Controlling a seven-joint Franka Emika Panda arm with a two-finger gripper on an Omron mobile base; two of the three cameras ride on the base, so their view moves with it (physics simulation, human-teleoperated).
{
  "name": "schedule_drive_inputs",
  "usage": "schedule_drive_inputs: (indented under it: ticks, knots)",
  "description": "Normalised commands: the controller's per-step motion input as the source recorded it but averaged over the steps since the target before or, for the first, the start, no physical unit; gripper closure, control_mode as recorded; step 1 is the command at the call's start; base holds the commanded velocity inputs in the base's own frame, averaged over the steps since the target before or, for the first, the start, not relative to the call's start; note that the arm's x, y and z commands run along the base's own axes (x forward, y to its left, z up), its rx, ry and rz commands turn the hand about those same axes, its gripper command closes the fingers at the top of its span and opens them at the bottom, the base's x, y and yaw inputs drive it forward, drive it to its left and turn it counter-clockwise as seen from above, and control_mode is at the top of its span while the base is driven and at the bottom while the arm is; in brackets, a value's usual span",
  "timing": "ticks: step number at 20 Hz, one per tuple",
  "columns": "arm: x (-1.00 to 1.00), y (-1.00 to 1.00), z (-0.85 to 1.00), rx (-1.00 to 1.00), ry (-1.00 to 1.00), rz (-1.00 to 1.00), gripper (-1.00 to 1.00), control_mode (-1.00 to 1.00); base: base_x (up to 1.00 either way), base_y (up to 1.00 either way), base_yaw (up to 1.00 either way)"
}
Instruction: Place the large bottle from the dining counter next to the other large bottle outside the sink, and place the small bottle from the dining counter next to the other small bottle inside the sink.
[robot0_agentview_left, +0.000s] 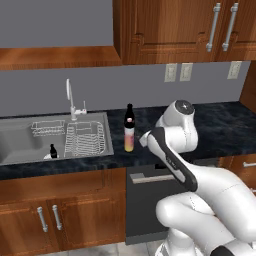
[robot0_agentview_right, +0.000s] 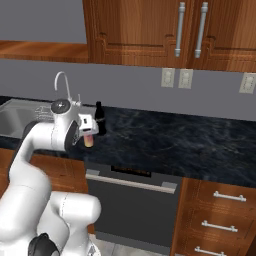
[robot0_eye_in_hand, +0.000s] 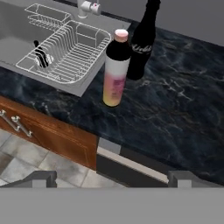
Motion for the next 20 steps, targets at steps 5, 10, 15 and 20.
schedule_drive_inputs:
  ticks: [5, 10, 15, 20]
  knots:
    - [-0.57, -0.09, -0.06, 0.0, 0.0, 0.0, -1.0, -1.0, 0.0, 0.0, 0.0]
    - [-0.45, -0.16, -0.01, 0.0, 0.0, 0.0, -1.0, -1.0, 0.0, 0.0, 0.0]
    - [-0.05, -0.11, 0.0, 0.0, 0.0, 0.0, -1.0, -1.0, 0.0, 0.0, 0.0]
    - [-0.01, -0.07, -0.03, 0.0, 0.0, 0.0, -1.0, -1.0, 0.0, 0.0, 0.0]
